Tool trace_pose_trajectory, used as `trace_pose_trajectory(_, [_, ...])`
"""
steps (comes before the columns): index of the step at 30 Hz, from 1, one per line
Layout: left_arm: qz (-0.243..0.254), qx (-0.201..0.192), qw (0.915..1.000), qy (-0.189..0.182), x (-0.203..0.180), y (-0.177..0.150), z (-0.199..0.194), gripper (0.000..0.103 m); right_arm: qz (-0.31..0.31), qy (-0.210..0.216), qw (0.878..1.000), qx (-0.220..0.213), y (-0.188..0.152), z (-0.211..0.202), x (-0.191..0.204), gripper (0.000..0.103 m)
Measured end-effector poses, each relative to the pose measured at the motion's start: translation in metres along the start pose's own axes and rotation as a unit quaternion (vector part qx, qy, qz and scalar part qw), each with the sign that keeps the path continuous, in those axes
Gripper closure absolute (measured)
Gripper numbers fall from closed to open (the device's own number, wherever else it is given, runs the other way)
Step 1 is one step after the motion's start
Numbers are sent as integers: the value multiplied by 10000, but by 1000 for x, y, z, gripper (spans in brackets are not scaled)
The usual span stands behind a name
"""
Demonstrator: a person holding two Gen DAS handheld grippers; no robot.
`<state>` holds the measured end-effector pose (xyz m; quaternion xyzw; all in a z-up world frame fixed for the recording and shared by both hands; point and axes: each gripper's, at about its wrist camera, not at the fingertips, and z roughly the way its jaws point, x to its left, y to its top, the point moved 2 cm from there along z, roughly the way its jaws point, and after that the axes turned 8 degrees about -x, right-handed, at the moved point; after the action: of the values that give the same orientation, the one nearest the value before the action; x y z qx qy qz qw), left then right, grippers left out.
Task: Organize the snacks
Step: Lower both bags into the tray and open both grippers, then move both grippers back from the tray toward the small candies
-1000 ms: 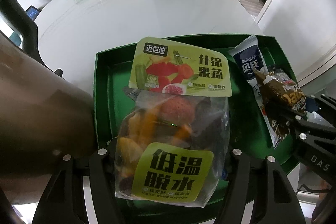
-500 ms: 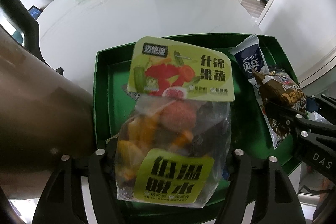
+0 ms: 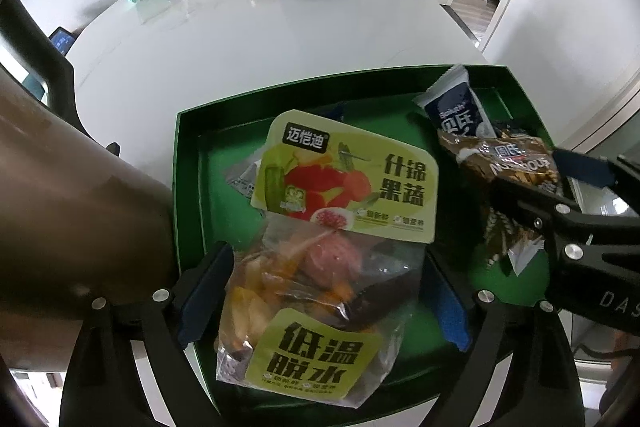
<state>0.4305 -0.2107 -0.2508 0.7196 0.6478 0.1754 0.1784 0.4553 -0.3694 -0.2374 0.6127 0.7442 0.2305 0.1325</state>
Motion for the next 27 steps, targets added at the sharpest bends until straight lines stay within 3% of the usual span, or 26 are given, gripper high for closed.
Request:
trace_pose_trajectory(2, [28,-11,10000,-11,-3,-1,-2,2,37,-4,10000,-36,1,-2,-1,0])
trace_pose_trajectory(6, [203,-149,9996,109,-10,-4,-7,2,38,-68,9999,-132,2,-6,-1,0])
trace_pose_trajectory(27, [103,-239,9993,-284,-14,-11,-34,2,141,-278,9983,-483,-9,-48,-3,0])
